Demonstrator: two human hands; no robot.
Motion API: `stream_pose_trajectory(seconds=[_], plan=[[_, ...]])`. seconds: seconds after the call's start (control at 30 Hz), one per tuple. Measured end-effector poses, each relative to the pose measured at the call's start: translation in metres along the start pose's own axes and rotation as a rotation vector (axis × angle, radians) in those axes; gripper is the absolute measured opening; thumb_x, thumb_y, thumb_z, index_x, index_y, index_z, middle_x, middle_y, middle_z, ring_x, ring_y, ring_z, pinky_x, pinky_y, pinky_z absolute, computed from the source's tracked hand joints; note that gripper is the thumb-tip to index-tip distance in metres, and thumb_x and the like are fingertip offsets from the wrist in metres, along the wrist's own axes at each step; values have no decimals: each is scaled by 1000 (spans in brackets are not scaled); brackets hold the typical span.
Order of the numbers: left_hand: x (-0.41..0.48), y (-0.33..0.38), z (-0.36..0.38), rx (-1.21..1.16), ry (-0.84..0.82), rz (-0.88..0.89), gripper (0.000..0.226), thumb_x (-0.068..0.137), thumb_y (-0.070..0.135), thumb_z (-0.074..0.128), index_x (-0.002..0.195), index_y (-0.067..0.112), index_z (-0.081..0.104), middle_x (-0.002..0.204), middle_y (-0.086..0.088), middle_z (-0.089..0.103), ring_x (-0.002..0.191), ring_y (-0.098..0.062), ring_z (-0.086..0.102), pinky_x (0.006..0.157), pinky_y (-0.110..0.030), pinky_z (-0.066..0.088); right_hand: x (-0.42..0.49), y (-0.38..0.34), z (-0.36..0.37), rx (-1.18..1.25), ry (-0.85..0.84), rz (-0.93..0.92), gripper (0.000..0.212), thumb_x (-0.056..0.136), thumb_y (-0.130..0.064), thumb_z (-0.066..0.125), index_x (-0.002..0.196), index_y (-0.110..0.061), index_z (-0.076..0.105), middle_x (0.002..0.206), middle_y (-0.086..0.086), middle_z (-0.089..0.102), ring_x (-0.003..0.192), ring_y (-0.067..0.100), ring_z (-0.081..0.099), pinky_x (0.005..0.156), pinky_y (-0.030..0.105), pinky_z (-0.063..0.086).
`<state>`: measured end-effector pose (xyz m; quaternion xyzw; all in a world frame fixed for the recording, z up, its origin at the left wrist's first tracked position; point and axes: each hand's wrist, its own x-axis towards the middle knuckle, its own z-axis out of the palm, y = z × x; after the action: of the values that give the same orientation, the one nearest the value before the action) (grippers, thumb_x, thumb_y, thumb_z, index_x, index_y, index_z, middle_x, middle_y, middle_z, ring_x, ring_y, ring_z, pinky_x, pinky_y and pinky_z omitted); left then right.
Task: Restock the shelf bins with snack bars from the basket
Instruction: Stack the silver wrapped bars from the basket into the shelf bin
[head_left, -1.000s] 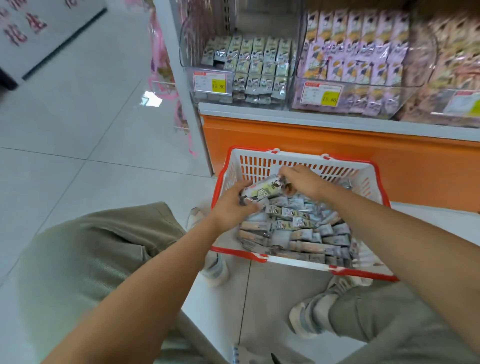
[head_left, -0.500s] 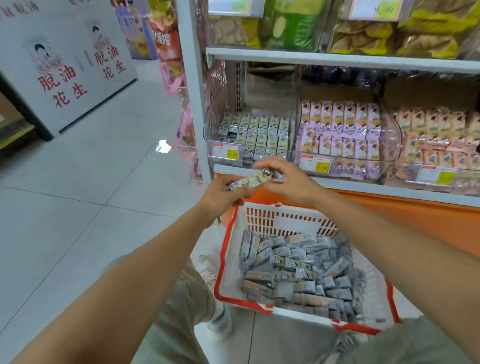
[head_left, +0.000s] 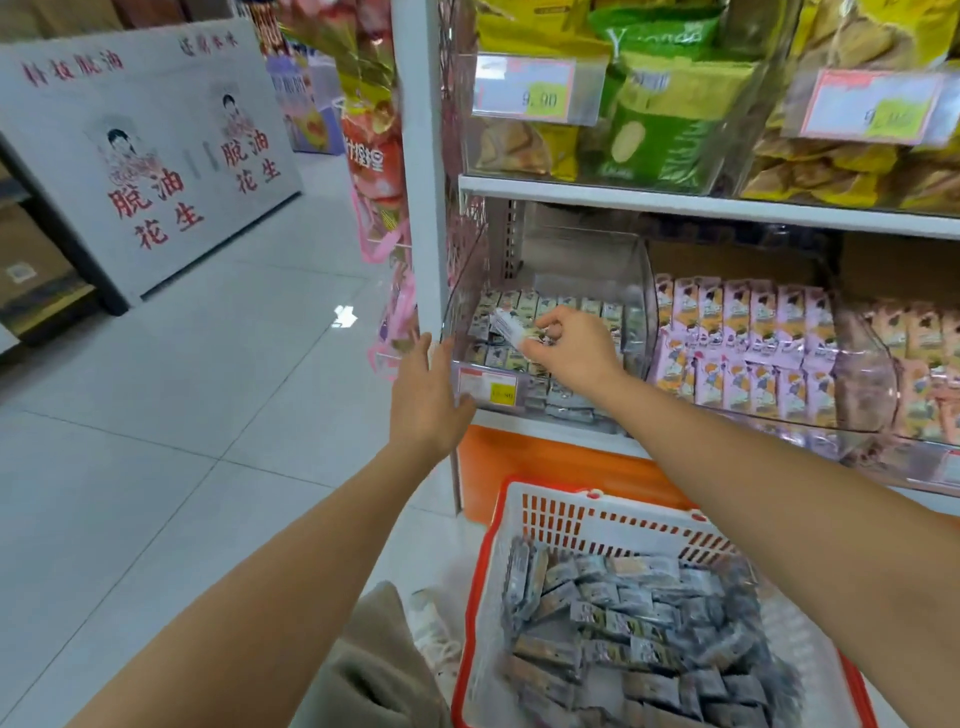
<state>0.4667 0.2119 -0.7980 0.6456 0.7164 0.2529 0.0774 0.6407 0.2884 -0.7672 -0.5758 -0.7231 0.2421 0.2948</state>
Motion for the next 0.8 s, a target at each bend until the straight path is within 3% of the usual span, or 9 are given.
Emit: stream_pose_trajectory(seconds=[0.1, 0.3, 0.4, 0.47, 0.63, 0.73, 0.8], plan=[[0, -10, 25, 87, -27, 39, 85, 90, 22, 62, 154, 7, 9, 162, -14, 2, 148, -31, 7, 117, -40, 19, 21, -1, 18, -49, -55, 50, 44, 88, -35, 70, 122, -8, 60, 98, 9, 64, 90, 26, 62, 77, 35, 50], [-1, -23, 55, 21, 38, 47, 92, 84, 10, 66, 154, 6, 6, 160, -15, 11, 147, -31, 16, 117, -42, 27, 49, -8, 54, -151, -122, 96, 34, 82, -30, 74, 95, 2, 70, 95, 18, 70, 88, 31, 66, 77, 39, 55], [-1, -28, 63, -3, 54, 54, 92, 86, 13, 67, 154, 10, 5, 160, -12, 15, 145, -29, 22, 114, -42, 32, 53, -13, 64, -145, -152, 98, 41, 83, -38, 72, 67, -2, 63, 57, 7, 52, 56, 22, 50, 58, 30, 39], [0, -30, 65, -9, 55, 58, 93, 86, 14, 67, 154, 12, 4, 160, -11, 14, 145, -28, 23, 113, -40, 32, 56, -16, 68, -124, -176, 93, 49, 88, -42, 66, 54, -10, 50, 47, 2, 38, 45, 18, 37, 54, 29, 32], [-2, -29, 63, -33, 38, 45, 93, 88, 11, 63, 155, 15, 0, 162, -7, 10, 147, -26, 18, 114, -40, 31, 57, -22, 68, -71, -248, 41, 49, 99, -19, 46, 51, -15, 37, 52, 3, 37, 49, 17, 34, 57, 29, 31], [-3, -29, 59, -30, 21, 55, 94, 88, 10, 62, 155, 16, -3, 163, -5, 6, 148, -25, 16, 116, -40, 30, 56, -17, 69, -120, -305, 23, 47, 100, -23, 42, 54, -19, 38, 55, 0, 38, 54, 17, 35, 59, 30, 29], [-4, -30, 57, -16, 12, 60, 93, 88, 11, 61, 155, 15, -4, 163, -6, 5, 148, -24, 16, 116, -39, 30, 55, -13, 69, -202, -362, -3, 46, 101, -30, 39, 56, -20, 39, 57, -1, 41, 60, 20, 41, 73, 34, 37]])
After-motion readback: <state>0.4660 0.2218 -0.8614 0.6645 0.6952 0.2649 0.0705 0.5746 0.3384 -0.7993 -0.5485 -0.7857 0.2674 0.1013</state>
